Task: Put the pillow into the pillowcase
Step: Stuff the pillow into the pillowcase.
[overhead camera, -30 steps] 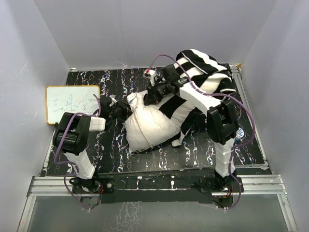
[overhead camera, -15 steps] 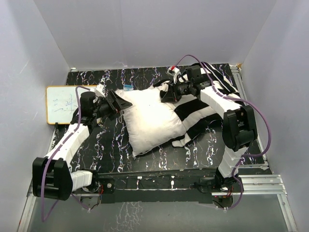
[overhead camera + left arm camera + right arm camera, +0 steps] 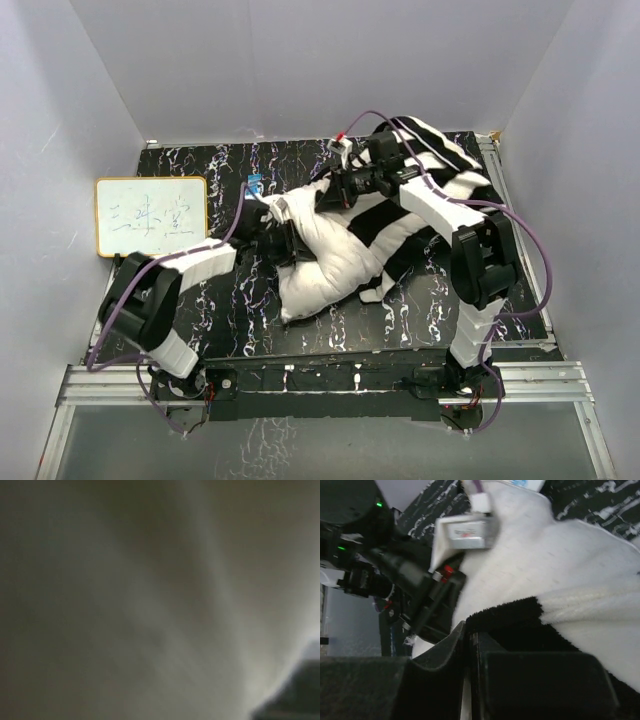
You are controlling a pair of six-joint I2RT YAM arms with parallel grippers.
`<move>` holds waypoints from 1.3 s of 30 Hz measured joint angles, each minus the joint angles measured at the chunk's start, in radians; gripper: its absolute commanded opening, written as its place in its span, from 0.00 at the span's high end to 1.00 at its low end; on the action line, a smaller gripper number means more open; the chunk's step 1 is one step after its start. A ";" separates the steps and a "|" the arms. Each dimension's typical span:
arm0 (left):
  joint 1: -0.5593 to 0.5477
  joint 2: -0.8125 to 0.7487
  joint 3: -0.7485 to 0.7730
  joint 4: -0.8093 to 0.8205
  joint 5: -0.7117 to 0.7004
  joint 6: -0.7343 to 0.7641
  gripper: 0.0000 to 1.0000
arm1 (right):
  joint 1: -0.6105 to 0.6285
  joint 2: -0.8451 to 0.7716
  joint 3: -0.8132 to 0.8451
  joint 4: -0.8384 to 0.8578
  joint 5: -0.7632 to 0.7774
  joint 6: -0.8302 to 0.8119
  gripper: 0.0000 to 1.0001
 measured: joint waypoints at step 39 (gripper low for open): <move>0.049 -0.142 -0.338 0.813 -0.009 0.249 1.00 | 0.099 0.049 0.098 0.072 0.044 0.159 0.90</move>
